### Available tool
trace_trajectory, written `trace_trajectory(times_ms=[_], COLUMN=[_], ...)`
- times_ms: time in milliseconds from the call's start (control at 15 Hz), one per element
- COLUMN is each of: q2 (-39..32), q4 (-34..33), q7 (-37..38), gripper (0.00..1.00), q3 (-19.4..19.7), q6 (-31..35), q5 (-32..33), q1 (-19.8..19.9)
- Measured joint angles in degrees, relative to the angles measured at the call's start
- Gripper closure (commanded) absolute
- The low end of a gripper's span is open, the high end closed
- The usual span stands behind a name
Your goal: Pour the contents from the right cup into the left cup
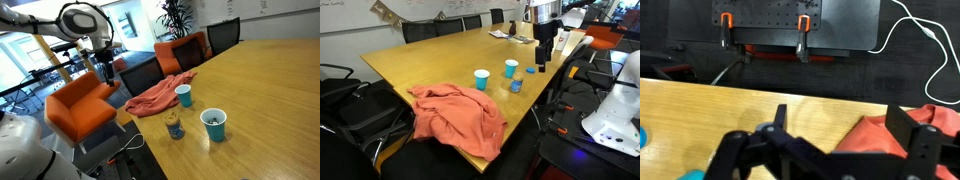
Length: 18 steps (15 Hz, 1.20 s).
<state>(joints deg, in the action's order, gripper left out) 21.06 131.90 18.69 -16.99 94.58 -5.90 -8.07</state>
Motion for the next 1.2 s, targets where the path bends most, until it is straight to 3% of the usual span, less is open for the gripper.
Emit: trace_trajectory(times_ms=[600,867,1200], q2=[0.0,0.0,-1.5], q4=[0.0,-0.3,-1.8], q7=[0.0,-0.1,-2.1], gripper=[0.0,0.0,0.0], q3=[0.6,4.2,10.6], q6=[0.3,1.4,4.7], q5=[0.7,4.5,11.6], q1=[0.1,1.7,6.5])
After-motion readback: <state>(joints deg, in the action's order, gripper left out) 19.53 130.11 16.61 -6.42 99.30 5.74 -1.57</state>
